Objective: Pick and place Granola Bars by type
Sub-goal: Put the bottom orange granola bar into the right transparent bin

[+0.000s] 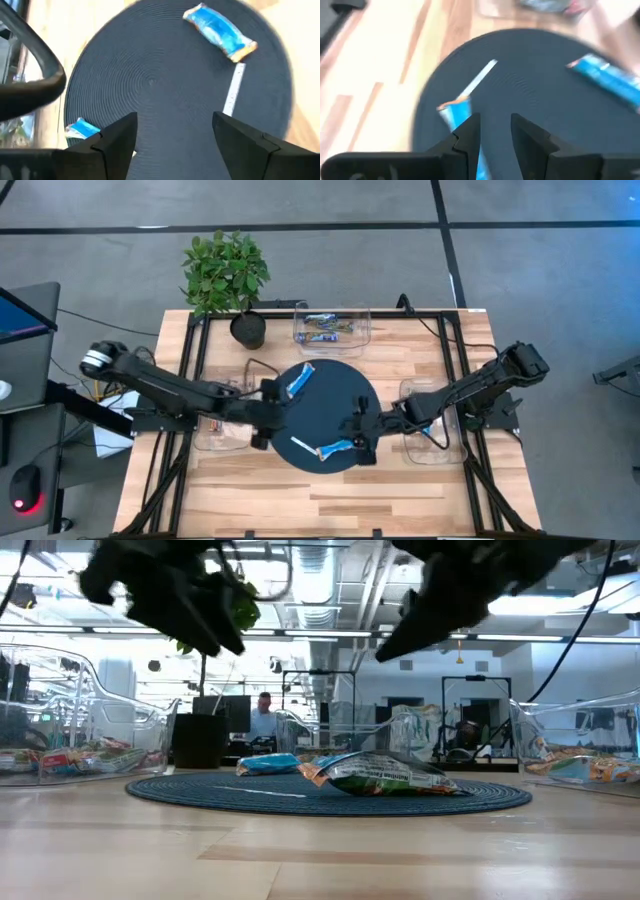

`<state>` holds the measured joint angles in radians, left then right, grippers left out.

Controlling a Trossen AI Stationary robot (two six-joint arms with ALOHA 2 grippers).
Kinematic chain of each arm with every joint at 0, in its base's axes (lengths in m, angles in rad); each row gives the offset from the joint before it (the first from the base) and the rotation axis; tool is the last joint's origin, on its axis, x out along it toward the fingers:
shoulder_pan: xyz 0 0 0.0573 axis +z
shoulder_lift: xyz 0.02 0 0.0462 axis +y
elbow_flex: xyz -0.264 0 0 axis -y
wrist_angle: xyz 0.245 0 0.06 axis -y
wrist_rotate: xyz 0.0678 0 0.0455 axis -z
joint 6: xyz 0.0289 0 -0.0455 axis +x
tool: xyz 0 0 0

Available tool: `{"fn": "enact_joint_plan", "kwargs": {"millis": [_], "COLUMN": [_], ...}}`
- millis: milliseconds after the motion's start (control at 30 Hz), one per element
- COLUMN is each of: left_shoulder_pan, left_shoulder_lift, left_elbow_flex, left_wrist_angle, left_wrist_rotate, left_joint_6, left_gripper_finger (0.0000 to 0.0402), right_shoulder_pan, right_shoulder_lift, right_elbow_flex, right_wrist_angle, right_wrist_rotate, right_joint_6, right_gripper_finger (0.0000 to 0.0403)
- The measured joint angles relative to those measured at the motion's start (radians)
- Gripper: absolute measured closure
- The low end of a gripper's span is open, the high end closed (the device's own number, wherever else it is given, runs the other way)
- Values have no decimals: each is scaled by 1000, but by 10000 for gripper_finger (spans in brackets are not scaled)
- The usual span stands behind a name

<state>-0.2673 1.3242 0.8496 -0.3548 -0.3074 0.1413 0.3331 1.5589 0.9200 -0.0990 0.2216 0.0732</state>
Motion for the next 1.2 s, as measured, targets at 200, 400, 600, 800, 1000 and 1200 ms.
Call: {"fn": "enact_joint_plan", "kwargs": {"millis": [200,400,600,800,1000,1200], "left_shoulder_pan": [-79,-144,-183,-197,-204,-204], "left_shoulder_lift": [-204,-358,-449,-471,-470,-470], "left_elbow_flex": [-159,-329,-457,-498,-498,-499], "left_wrist_angle": [83,214,354,365,369,369], "left_wrist_rotate": [-80,-162,-179,-181,-192,-193], "left_joint_6": [-57,-99,-85,-84,-70,-64], "left_gripper_finger": [150,150,150,150,150,150], "right_shoulder_pan": [69,90,41,10,-4,-16], "right_shoulder_lift": [1,18,117,245,306,349], "right_elbow_flex": [-59,-85,-87,39,134,157], "right_wrist_angle": [89,207,322,221,59,-37], "right_wrist_rotate": [-18,-20,-142,-221,-218,-218], "right_joint_6": [84,76,95,95,103,135], "right_gripper_finger": [301,284,227,174,168,176]}}
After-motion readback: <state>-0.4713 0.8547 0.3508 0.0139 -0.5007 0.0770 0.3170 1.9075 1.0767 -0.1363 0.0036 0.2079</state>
